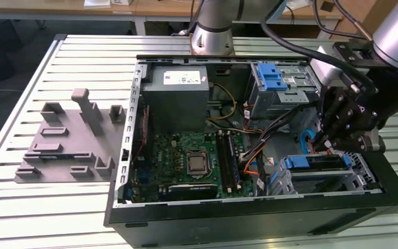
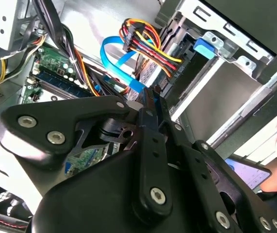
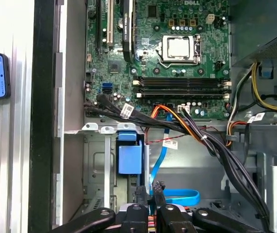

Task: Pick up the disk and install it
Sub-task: 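Insert the second disk wire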

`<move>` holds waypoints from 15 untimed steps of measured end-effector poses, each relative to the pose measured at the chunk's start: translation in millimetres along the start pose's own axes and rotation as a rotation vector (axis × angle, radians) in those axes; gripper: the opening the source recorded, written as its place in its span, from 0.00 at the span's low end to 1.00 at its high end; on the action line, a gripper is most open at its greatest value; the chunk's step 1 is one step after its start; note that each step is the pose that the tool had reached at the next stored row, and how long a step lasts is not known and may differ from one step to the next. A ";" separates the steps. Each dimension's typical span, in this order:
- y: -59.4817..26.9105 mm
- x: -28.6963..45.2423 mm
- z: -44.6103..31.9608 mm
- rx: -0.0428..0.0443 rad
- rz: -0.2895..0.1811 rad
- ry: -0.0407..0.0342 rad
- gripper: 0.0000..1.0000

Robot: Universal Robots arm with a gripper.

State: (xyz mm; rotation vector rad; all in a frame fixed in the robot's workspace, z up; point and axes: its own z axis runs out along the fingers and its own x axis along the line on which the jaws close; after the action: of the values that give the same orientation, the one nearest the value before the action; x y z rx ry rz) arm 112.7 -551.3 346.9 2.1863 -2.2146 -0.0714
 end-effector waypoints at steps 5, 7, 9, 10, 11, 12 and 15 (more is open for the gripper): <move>-0.9 4.3 2.6 0.0000 0.000 -0.0001 0.17; -1.3 4.6 4.1 0.0000 0.000 0.0000 0.17; -1.3 5.4 5.1 0.0000 -0.004 0.0005 0.17; -1.4 5.7 5.5 -0.0001 -0.006 0.0004 0.17; -1.4 6.0 6.0 -0.0001 -0.009 0.0005 0.17; -1.5 6.2 6.4 -0.0002 -0.013 0.0007 0.17; -1.5 6.6 7.2 -0.0004 -0.033 0.0020 0.17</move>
State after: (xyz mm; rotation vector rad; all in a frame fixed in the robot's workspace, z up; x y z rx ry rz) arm 113.8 -557.7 339.6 2.2215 -2.1780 -0.0704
